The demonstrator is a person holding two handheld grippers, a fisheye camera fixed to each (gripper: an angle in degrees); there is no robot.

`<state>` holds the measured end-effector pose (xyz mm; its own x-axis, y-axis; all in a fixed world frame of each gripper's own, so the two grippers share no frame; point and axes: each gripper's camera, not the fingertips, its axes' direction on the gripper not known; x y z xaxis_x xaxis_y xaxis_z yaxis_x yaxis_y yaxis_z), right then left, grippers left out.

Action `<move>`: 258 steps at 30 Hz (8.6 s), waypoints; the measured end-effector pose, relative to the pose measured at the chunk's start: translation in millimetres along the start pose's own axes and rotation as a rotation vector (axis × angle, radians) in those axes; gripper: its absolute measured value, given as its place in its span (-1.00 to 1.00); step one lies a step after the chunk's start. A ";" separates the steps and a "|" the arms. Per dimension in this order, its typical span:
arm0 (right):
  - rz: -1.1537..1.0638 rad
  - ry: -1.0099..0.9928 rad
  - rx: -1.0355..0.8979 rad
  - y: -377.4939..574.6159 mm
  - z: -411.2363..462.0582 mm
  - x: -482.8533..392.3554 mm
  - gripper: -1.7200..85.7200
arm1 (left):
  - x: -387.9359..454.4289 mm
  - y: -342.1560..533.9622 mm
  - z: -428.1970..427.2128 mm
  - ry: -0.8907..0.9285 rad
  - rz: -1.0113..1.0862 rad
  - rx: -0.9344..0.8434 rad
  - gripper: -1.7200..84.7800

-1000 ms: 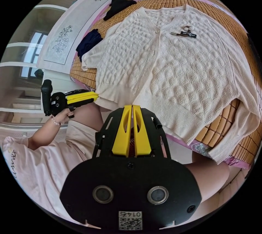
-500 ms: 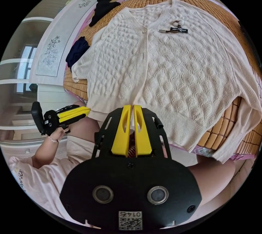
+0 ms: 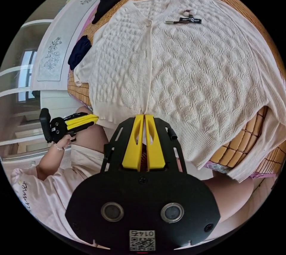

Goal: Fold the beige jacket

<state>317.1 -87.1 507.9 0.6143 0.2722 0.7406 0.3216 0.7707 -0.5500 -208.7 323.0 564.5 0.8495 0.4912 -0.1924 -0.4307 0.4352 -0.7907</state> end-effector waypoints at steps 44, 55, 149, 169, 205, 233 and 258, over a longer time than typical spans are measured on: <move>-0.370 0.339 0.175 82.2 -48.3 -57.6 -0.82 | -57.0 -65.0 37.8 0.040 -0.034 0.418 -0.85; 0.230 0.386 0.372 172.7 -134.1 62.5 -0.66 | 131.4 -100.0 97.2 0.150 0.359 0.346 -0.83; 0.513 0.068 0.867 392.0 -173.0 261.4 -0.95 | 193.6 -227.6 95.3 0.372 0.310 0.355 -0.88; -0.586 0.045 0.284 62.6 -28.0 -64.4 -0.87 | -124.3 176.1 -29.8 -0.171 -0.585 0.410 -0.83; -0.723 0.305 0.013 -84.5 122.1 -269.2 -0.75 | -180.0 251.2 -129.6 -0.004 -0.580 0.567 -0.84; -0.314 0.479 -0.037 33.6 107.9 -140.6 -0.95 | 51.6 60.3 -72.6 -0.001 0.205 0.082 -0.91; -0.750 0.463 -0.114 47.9 157.2 -245.1 -0.98 | -33.8 85.8 -130.0 -0.098 0.153 0.100 -0.90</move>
<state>68.7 -26.3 360.6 0.4346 -0.5607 0.7048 0.8113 0.5835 -0.0361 -234.8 245.6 427.6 0.7401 0.6262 -0.2450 -0.5851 0.4201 -0.6936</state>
